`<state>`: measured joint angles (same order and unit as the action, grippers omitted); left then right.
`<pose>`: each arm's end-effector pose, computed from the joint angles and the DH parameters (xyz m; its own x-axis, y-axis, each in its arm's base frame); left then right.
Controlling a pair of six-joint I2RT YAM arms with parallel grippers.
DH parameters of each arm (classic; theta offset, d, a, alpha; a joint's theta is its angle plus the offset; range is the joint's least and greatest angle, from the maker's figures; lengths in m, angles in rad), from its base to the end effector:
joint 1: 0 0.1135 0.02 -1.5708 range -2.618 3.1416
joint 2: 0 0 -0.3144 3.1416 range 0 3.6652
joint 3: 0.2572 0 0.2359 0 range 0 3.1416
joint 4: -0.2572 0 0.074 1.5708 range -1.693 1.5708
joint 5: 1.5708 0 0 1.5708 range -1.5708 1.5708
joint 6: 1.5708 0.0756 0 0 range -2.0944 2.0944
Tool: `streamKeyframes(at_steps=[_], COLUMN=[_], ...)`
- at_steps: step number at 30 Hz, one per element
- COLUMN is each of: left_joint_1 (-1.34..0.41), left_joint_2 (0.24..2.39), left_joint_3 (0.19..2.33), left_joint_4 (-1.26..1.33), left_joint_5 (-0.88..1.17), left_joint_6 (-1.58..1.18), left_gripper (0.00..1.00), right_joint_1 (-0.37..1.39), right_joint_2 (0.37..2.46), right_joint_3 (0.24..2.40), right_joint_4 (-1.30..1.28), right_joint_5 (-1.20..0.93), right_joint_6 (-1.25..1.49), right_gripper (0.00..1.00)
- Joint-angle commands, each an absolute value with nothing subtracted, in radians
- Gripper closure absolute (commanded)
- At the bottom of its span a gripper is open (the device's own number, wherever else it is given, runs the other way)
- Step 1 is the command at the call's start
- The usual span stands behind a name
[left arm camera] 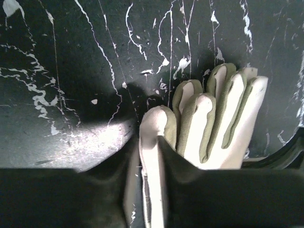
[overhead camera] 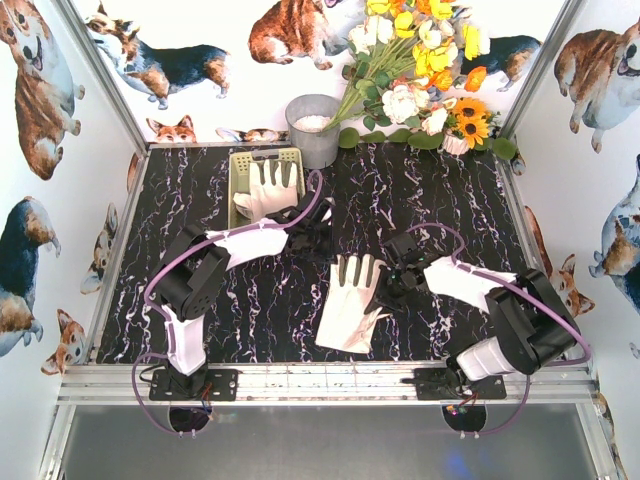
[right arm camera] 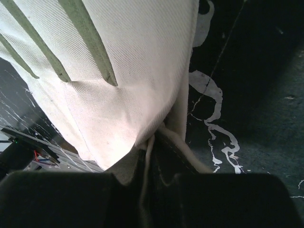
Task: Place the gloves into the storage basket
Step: Pair the glove with the glove.
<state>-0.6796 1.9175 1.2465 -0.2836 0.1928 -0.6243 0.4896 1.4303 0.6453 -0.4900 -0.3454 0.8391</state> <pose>0.3242 -0.2806 0.1934 -0.9259 0.0106 -0.3775 0.1993 0.8627 -0.4647 0.1840 0.1270 0.1672 -0.9581 0.2828 0.0462 0.2743 0.8585 0.4333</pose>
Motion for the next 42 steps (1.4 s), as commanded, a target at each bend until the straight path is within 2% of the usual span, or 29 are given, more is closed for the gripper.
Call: streamKeyframes(at_steps=[1,3,5,8,12,19,21,24,29,32,35,38,42], left_joint_1=[-0.682,-0.682,-0.686,-0.703,-0.726,-0.735,-0.735,-0.727,-0.721,-0.722,-0.723,-0.723,-0.724], left_joint_2=[1.877,1.84,1.808,1.773,1.77,1.849,1.879,1.907,1.913,1.902,1.89,1.866,1.822], left_joint_3=[1.289,1.293,1.294,1.271,1.192,1.116,1.118,1.128,1.113,1.097,1.097,1.119,1.186], left_joint_4=[-0.311,-0.324,-0.345,-0.363,-0.296,-0.169,-0.174,-0.234,-0.292,-0.289,-0.287,-0.288,-0.325], left_joint_5=[0.175,0.175,0.176,0.194,0.326,0.422,0.405,0.356,0.343,0.354,0.36,0.367,0.37], left_joint_6=[-0.604,-0.602,-0.589,-0.537,-0.498,-0.548,-0.551,-0.541,-0.493,-0.491,-0.493,-0.502,-0.506], left_gripper=[0.76,0.66,0.64,0.7,0.79,0.83,0.84,0.88,0.88,0.88,0.87,0.82,0.71], right_joint_1=[0.491,0.491,0.491,0.491,0.491,0.491,0.49,0.479,0.433,0.383,0.29,0.205,0.127], right_joint_2=[1.46,1.464,1.467,1.474,1.487,1.465,1.449,1.429,1.364,1.317,1.274,1.229,1.188], right_joint_3=[0.656,0.658,0.66,0.669,0.686,0.726,0.747,0.794,0.908,0.959,0.946,0.881,0.771], right_joint_4=[-0.498,-0.498,-0.501,-0.505,-0.515,-0.566,-0.592,-0.676,-0.847,-0.933,-0.942,-0.879,-0.748], right_joint_5=[-0.308,-0.307,-0.307,-0.305,-0.305,-0.286,-0.278,-0.248,-0.224,-0.212,-0.275,-0.452,-0.665], right_joint_6=[0.807,0.804,0.801,0.792,0.778,0.755,0.735,0.671,0.503,0.431,0.404,0.418,0.468], right_gripper=[1.0,1.0,1.0,1.0,1.0,1.0,0.92,0.7,0.43,0.31,0.24,0.21,0.19])
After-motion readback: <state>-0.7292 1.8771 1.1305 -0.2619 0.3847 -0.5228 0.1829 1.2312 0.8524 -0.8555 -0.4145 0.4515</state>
